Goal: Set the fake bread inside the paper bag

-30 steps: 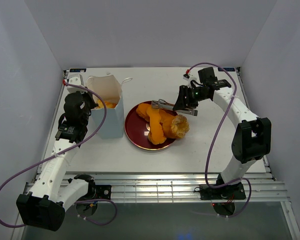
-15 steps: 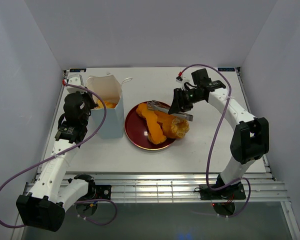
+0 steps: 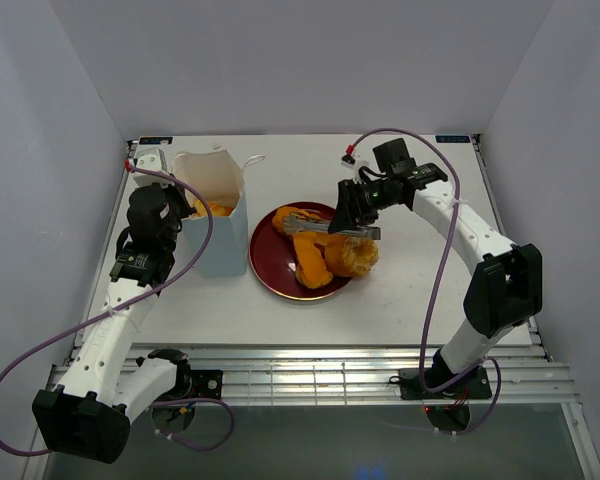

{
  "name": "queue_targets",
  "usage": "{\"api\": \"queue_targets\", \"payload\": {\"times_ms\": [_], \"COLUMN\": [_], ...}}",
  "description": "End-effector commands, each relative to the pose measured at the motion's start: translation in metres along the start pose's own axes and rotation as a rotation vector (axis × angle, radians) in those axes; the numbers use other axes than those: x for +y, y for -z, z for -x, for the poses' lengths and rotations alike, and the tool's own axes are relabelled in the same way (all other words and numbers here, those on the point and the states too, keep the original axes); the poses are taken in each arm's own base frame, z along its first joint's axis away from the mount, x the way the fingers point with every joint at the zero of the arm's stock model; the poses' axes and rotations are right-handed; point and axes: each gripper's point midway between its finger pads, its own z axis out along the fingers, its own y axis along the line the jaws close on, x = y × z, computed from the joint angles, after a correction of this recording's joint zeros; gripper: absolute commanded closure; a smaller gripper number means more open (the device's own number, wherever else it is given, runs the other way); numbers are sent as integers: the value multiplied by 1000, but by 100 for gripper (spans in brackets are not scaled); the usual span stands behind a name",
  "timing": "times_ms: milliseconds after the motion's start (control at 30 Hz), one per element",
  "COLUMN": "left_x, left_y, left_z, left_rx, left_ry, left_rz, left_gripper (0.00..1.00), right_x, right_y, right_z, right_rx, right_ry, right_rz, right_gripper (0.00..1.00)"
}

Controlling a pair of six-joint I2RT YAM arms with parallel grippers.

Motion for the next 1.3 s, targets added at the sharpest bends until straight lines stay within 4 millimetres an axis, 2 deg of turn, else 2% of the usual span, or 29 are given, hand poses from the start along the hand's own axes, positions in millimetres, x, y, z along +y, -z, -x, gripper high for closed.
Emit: {"api": "queue_targets", "payload": {"times_ms": [0,233,367,633,900,1267], "left_x": [-3,-3,-4,-5,-5,-5], "left_y": [6,7,7,8,8,8], "left_z": [16,18,17,17,18,18], "left_rx": [-34,-38,-36,-36,-38,-38], "left_ry": [18,21,22,24,25,24], "left_rz": [-17,-20,-23,-27,-30,-30], "left_gripper": [100,100,100,100,100,100], "right_x": [25,18,5,-10,-14,-14], "right_y": [24,44,39,31,30,17], "right_z": [19,16,1,-15,-19,-23], "right_rx": [-90,-132,-111,-80,-72,-38], "right_ry": [69,67,35,10,5,-14], "right_rz": [9,-120,-161,-189,-204,-145], "right_gripper": [56,54,53,51,49,49]}}
